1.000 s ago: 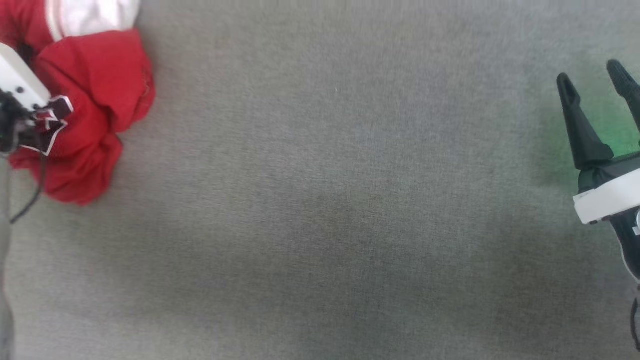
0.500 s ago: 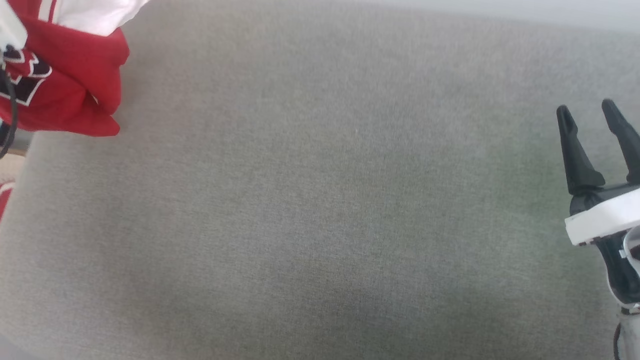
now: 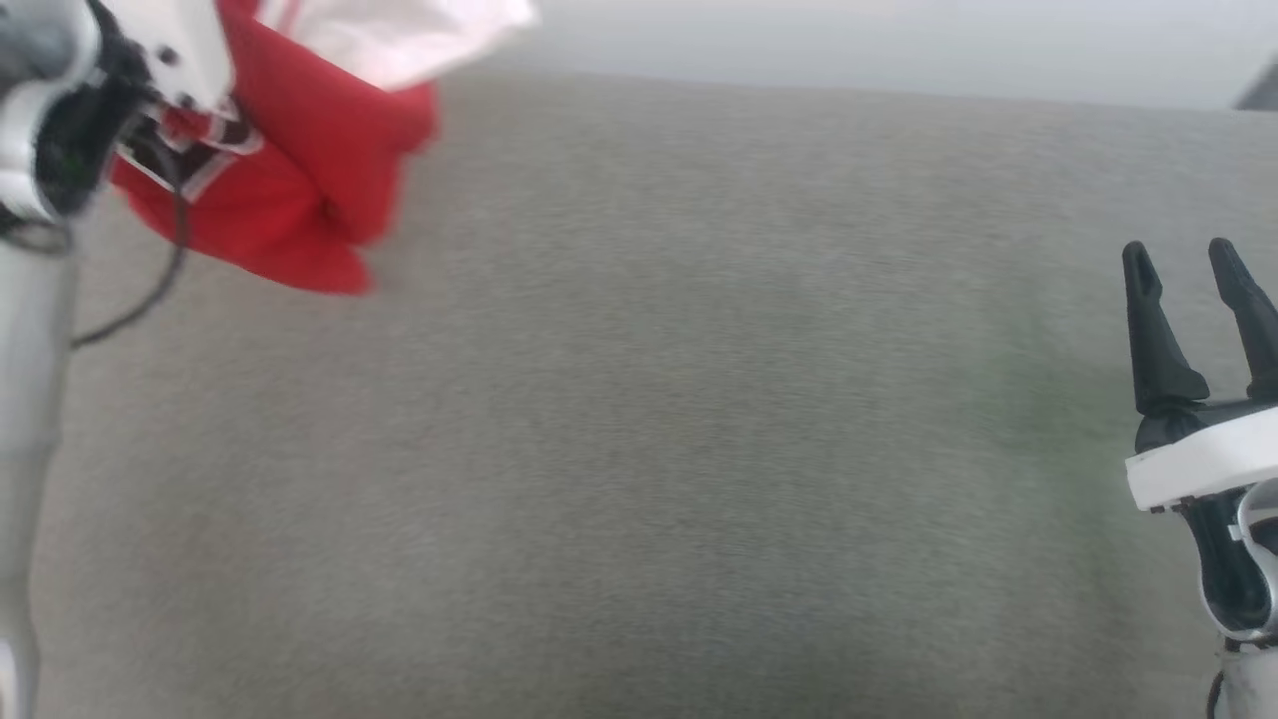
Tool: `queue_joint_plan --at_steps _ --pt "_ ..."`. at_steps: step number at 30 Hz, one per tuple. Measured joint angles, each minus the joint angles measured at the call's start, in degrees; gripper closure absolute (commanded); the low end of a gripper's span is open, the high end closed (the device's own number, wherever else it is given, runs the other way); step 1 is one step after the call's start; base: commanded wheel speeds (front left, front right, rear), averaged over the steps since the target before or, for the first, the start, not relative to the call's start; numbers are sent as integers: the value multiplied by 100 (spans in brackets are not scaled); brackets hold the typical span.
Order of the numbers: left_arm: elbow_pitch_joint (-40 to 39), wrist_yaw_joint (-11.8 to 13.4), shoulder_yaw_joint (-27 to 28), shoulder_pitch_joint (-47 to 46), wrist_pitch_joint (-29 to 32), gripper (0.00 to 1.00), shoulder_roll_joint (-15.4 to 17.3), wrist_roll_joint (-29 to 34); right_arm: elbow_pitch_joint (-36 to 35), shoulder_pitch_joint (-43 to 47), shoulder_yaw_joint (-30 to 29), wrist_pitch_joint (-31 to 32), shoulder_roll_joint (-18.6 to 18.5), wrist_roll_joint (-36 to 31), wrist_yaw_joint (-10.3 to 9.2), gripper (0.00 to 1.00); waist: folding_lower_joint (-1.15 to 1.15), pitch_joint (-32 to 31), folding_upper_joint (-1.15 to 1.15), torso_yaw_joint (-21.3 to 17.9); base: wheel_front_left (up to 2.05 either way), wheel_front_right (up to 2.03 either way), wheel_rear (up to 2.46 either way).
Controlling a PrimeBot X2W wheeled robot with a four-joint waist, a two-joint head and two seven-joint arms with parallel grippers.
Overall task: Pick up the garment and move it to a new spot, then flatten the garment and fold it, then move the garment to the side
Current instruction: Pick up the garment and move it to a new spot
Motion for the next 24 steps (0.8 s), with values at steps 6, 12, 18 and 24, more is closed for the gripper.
queue_joint_plan --at_steps 6,12,18,24 --pt "-1522 376 -244 431 734 100 -63 -71 134 -33 -24 -147 105 14 0 0 0 30 0 -560 0 0 0" --pt "-2307 561 -657 661 1210 100 -250 -67 303 -92 -57 -339 187 22 0 0 0 147 0 -1159 0 0 0" --pt "-2492 619 -1128 985 1432 100 -504 -57 493 -116 -34 -525 263 47 0 0 0 357 0 -1628 0 0 0" --pt "-2114 639 -1522 1602 1422 100 -630 -66 684 -232 114 -689 331 102 0 0 0 589 0 -1909 0 0 0"
